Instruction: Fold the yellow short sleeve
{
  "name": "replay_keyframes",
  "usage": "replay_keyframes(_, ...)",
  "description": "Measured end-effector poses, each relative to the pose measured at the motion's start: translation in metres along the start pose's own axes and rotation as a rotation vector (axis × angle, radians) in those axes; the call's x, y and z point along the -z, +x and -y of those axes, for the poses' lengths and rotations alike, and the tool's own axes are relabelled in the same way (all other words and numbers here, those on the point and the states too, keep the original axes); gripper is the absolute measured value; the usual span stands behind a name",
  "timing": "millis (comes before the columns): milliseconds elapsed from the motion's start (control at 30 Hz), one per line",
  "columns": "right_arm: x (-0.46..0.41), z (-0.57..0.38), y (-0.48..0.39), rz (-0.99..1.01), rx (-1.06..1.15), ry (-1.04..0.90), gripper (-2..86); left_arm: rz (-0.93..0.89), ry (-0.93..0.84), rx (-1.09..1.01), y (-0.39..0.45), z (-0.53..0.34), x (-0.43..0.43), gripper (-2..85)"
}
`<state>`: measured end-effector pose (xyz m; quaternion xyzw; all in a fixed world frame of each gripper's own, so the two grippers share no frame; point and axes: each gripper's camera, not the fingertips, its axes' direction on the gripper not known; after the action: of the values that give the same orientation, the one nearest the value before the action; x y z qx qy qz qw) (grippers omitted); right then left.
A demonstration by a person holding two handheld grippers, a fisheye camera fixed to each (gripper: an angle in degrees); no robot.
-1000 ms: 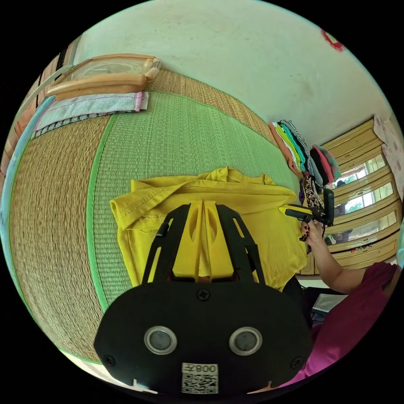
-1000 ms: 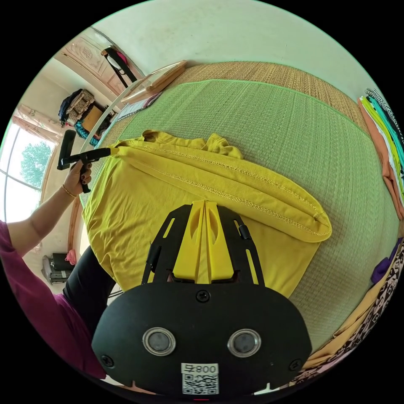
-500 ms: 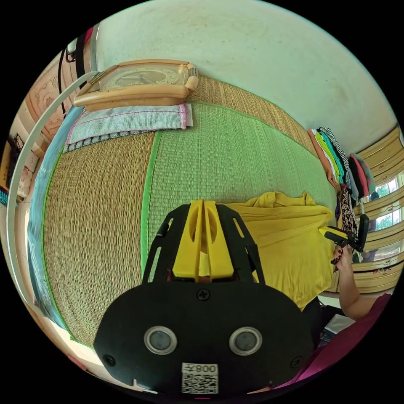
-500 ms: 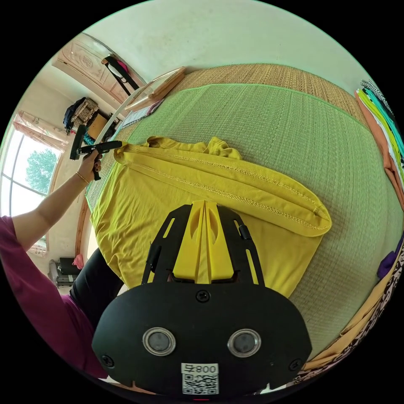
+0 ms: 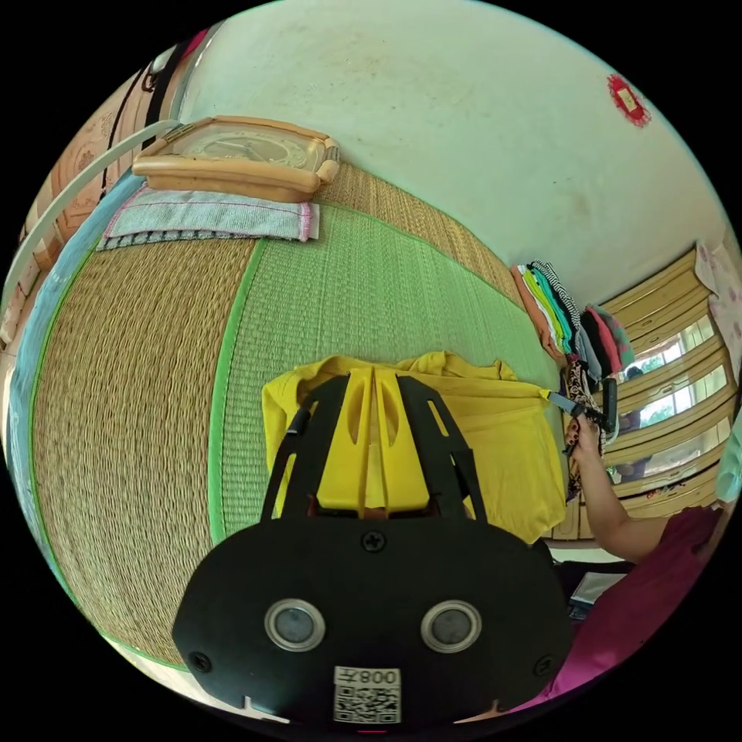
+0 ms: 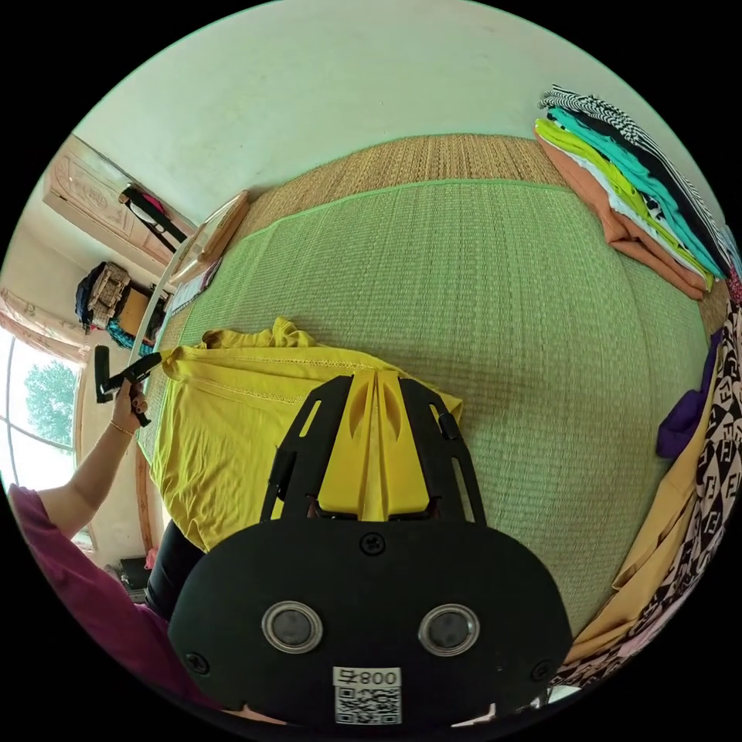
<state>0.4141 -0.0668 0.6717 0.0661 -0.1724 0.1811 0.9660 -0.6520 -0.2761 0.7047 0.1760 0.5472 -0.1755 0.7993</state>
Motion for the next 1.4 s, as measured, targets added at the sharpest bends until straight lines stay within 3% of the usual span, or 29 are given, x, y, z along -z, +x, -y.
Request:
replay_keyframes(267,0.001,-0.022,-0.027,0.063,0.048,0.005,0.2,-0.086,-0.159,-0.114,0.041,-0.037,-0.030,1.0)
replay_keyframes(433,-0.017,-0.064,-0.073,-0.064,0.167,-0.031,0.2,0.031,-0.151,-0.162,0.059,-0.046,-0.039,3.7)
replay_keyframes(700,-0.037,-0.091,-0.133,-0.254,0.384,-0.035,4.6,0.409,-0.184,-0.434,0.107,-0.050,-0.053,6.3)
replay_keyframes(867,-0.054,-0.102,-0.166,-0.382,0.490,-0.039,5.7,0.492,-0.240,-0.496,0.121,-0.052,-0.072,5.1)
replay_keyframes(1400,-0.104,-0.115,-0.218,-0.543,0.627,-0.064,4.6,0.444,-0.229,-0.449,0.131,-0.046,-0.081,0.5)
